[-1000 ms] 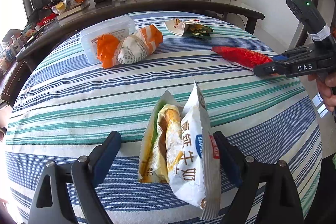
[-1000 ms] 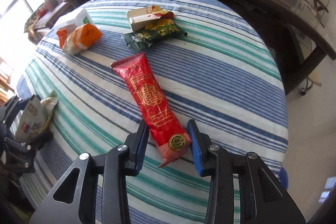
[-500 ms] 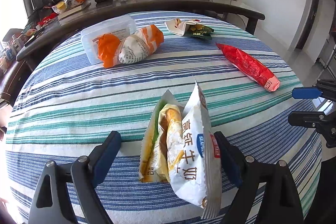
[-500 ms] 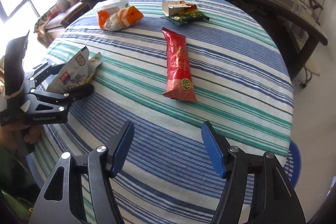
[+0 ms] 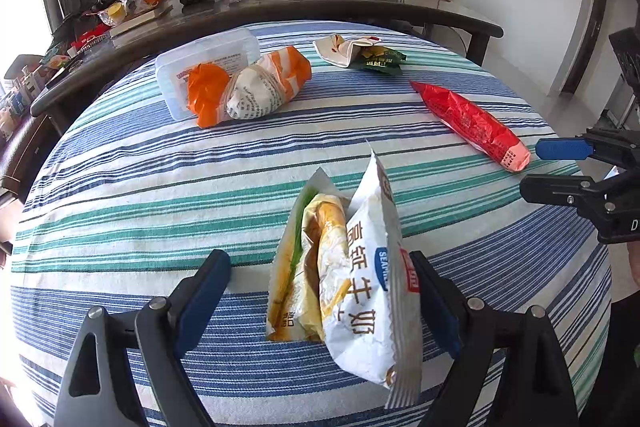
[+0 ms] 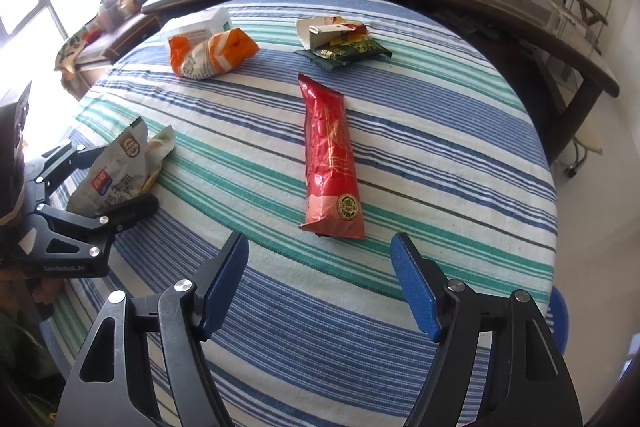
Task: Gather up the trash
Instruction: 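Grasp the white milk bag with the left tool while the right tool reaches the red wrapper, then close the right tool on the red wrapper while the left tool lifts the milk bag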
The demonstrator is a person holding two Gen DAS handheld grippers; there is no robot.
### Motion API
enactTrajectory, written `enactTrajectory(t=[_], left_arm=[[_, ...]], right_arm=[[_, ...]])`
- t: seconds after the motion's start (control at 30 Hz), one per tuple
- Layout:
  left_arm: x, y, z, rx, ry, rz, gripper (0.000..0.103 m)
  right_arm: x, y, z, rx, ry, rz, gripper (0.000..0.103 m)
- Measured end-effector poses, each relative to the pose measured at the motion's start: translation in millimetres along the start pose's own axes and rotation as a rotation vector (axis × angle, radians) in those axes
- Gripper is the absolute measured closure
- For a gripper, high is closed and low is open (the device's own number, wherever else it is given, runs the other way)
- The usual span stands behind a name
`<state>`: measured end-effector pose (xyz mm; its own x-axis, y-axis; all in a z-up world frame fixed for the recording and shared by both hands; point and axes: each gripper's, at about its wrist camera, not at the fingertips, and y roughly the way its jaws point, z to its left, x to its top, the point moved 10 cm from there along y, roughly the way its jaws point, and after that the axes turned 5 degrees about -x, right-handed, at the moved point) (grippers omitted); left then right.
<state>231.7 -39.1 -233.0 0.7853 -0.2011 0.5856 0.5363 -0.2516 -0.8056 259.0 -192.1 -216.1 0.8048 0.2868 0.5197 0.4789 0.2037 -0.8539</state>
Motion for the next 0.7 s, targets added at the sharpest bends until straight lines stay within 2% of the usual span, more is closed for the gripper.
enactTrajectory(t=[0.1, 0.27, 0.37, 0.4, 0.5, 0.6, 0.67, 0.7], left_arm=[[-8, -9, 1, -0.018, 0.009, -0.003, 0.013], [-3, -25, -10, -0.129, -0.003, -0.057, 0.014], [4, -24, -11, -0.114, -0.001, -0.073, 0.014], [5, -23, -11, -0.104, 0.000, -0.073, 0.017], [5, -19, -12, -0.117, -0.010, -0.058, 0.036], [6, -19, -11, -0.115, -0.011, -0.065, 0.047], [7, -21, -12, -0.133, -0.016, -0.074, 0.058], [7, -22, -12, -0.134, -0.020, -0.077, 0.059]], right_arm=[[12, 2, 0, -0.003, -0.009, -0.017, 0.028], [31, 16, -6, 0.018, 0.023, 0.000, 0.028], [38, 26, -13, 0.013, 0.057, 0.017, 0.031], [39, 29, -14, 0.009, 0.064, 0.023, 0.036], [41, 32, -12, 0.004, 0.058, 0.035, 0.041], [45, 34, -7, 0.015, 0.045, 0.032, 0.045], [45, 38, -5, 0.018, 0.035, 0.040, 0.054], [44, 40, -5, 0.016, 0.032, 0.050, 0.070]])
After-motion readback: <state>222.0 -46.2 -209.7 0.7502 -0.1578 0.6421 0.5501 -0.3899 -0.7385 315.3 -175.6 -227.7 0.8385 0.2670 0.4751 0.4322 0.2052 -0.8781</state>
